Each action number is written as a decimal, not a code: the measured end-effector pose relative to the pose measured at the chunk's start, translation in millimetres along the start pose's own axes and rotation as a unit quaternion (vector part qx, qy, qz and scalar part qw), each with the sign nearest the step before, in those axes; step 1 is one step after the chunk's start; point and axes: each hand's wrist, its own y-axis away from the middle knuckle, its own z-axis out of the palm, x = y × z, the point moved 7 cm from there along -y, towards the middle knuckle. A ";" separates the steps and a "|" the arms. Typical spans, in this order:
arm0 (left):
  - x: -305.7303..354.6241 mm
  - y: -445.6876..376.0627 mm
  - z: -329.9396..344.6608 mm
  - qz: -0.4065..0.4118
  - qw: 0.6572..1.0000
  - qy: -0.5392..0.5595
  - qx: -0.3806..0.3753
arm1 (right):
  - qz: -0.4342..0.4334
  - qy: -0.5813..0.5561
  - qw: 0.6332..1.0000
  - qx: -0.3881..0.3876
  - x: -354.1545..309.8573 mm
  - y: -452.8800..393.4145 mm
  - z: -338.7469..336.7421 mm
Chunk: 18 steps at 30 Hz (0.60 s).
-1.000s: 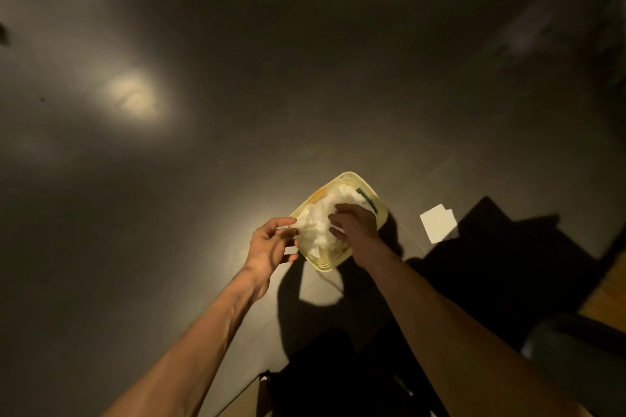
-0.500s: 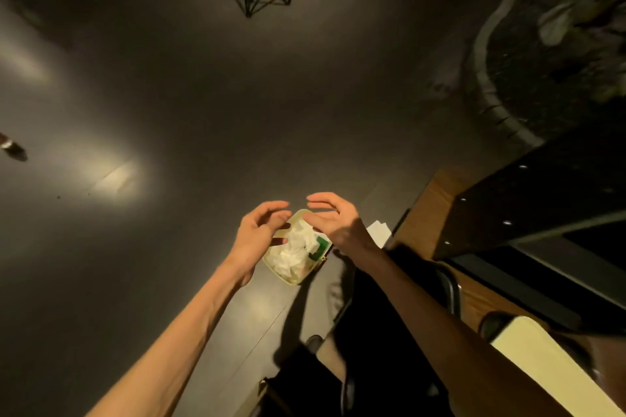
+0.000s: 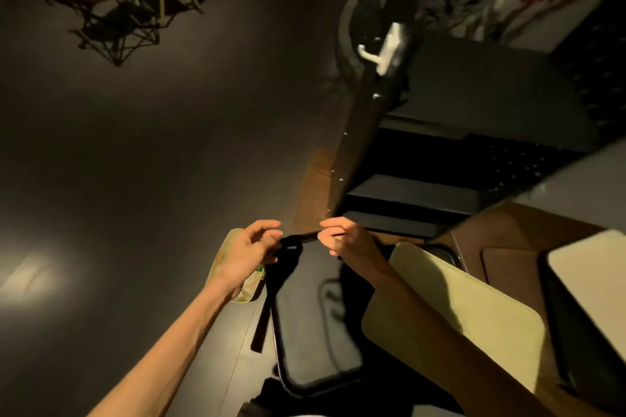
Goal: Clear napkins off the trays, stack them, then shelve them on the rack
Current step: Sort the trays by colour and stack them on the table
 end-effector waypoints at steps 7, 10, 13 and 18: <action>-38.0 3.4 93.9 -0.068 0.993 -0.064 -0.076 | 0.064 -0.031 0.989 0.126 84.6 47.7 -86.8; -48.9 9.5 132.2 -0.090 0.986 -0.089 -0.113 | 0.094 -0.059 0.984 0.141 108.4 68.6 -115.0; -61.2 16.3 166.8 -0.109 0.978 -0.118 -0.130 | 0.123 -0.072 0.976 0.162 136.2 84.9 -143.9; -85.4 36.7 217.5 -0.143 0.972 -0.142 -0.119 | 0.145 -0.094 0.973 0.150 169.2 106.1 -183.2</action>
